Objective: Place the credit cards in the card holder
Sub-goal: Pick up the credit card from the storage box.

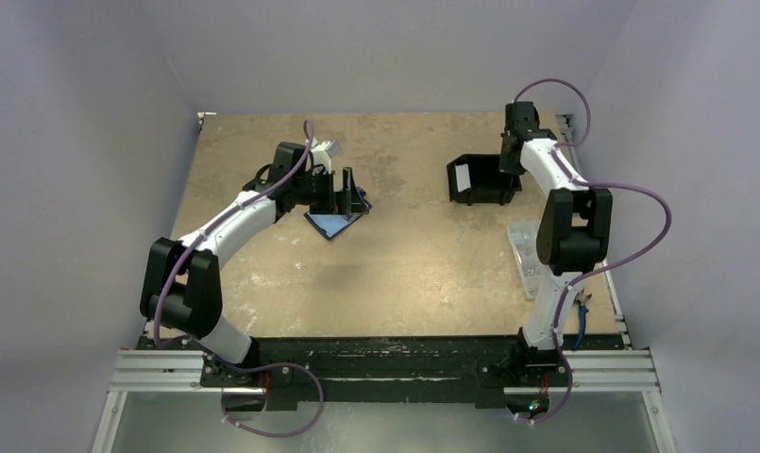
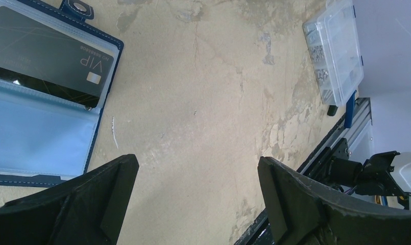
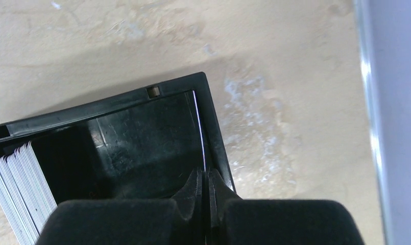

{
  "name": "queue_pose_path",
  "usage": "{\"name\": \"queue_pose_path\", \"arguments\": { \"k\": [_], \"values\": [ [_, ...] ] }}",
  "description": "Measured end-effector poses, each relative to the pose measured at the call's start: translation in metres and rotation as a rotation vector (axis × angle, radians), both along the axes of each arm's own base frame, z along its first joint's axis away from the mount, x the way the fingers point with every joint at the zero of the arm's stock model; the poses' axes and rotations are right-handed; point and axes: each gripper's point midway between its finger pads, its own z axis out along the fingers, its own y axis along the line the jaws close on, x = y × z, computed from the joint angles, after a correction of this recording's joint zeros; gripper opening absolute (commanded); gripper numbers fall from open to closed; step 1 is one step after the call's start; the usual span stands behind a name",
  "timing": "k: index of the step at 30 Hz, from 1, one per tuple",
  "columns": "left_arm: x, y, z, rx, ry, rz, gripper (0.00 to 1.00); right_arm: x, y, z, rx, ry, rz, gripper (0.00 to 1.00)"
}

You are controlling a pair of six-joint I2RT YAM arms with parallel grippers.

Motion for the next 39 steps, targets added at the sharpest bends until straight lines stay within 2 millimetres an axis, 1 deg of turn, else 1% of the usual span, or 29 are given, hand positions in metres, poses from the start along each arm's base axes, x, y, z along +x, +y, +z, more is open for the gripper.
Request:
{"name": "queue_pose_path", "arguments": {
  "k": [5, 13, 16, 17, 19, 21, 23, 24, 25, 26, 27, 29, 30, 31, 32, 33, 34, 35, 36, 37, 39],
  "values": [
    [0.000, 0.000, -0.001, 0.001, 0.002, -0.001, 0.96, 0.001, -0.021, 0.012, -0.103, -0.006, -0.027, 0.00],
    [-0.001, -0.001, -0.001, 0.001, 0.002, -0.003, 0.96, -0.003, -0.061, 0.027, -0.230, -0.006, -0.108, 0.00],
    [0.000, -0.001, -0.002, 0.008, 0.000, 0.001, 0.95, -0.005, -0.064, 0.040, -0.271, -0.023, -0.118, 0.00],
    [0.001, 0.000, -0.003, 0.015, -0.002, 0.009, 0.93, -0.005, -0.061, 0.049, -0.292, -0.038, -0.118, 0.00],
    [0.004, 0.003, -0.005, 0.035, -0.004, 0.029, 0.90, -0.004, -0.048, 0.068, -0.332, -0.079, -0.105, 0.00],
    [0.008, 0.011, -0.012, 0.078, -0.001, 0.069, 0.89, 0.003, -0.014, 0.094, -0.365, -0.145, -0.062, 0.00],
    [0.012, 0.019, -0.021, 0.126, 0.006, 0.112, 0.89, 0.010, 0.033, 0.115, -0.365, -0.218, 0.010, 0.00],
    [0.014, 0.026, -0.026, 0.161, 0.013, 0.140, 0.89, 0.014, 0.061, 0.124, -0.353, -0.256, 0.054, 0.00],
    [0.015, 0.032, -0.032, 0.193, 0.021, 0.166, 0.88, 0.015, 0.087, 0.130, -0.329, -0.285, 0.099, 0.00],
    [0.016, 0.036, -0.035, 0.216, 0.025, 0.184, 0.84, 0.016, 0.109, 0.132, -0.296, -0.303, 0.142, 0.00],
    [0.016, 0.043, -0.039, 0.241, 0.033, 0.206, 0.79, 0.016, 0.142, 0.133, -0.230, -0.328, 0.212, 0.00],
    [0.020, 0.051, -0.040, 0.242, 0.042, 0.237, 0.67, 0.015, 0.189, 0.130, -0.095, -0.355, 0.317, 0.00],
    [0.022, 0.055, -0.041, 0.221, 0.050, 0.254, 0.64, 0.016, 0.211, 0.127, -0.005, -0.369, 0.366, 0.00],
    [0.025, 0.062, -0.043, 0.188, 0.061, 0.272, 0.62, 0.016, 0.231, 0.124, 0.095, -0.383, 0.410, 0.00],
    [0.027, 0.070, -0.046, 0.152, 0.079, 0.296, 0.60, 0.015, 0.248, 0.120, 0.182, -0.390, 0.446, 0.00],
    [0.029, 0.080, -0.051, 0.113, 0.105, 0.325, 0.57, 0.013, 0.269, 0.116, 0.302, -0.397, 0.488, 0.00],
    [0.026, 0.083, -0.057, 0.073, 0.134, 0.334, 0.55, 0.010, 0.287, 0.110, 0.418, -0.397, 0.524, 0.00],
    [0.029, 0.096, -0.062, 0.042, 0.158, 0.371, 0.54, 0.006, 0.305, 0.105, 0.523, -0.387, 0.555, 0.00],
    [0.030, 0.101, -0.068, 0.003, 0.186, 0.387, 0.52, 0.003, 0.323, 0.099, 0.634, -0.376, 0.583, 0.00],
    [0.030, 0.102, -0.073, -0.031, 0.208, 0.395, 0.50, 0.001, 0.340, 0.094, 0.731, -0.362, 0.609, 0.00],
    [0.030, 0.092, -0.078, -0.103, 0.238, 0.377, 0.47, 0.000, 0.368, 0.079, 0.876, -0.328, 0.647, 0.00]
  ]
}}
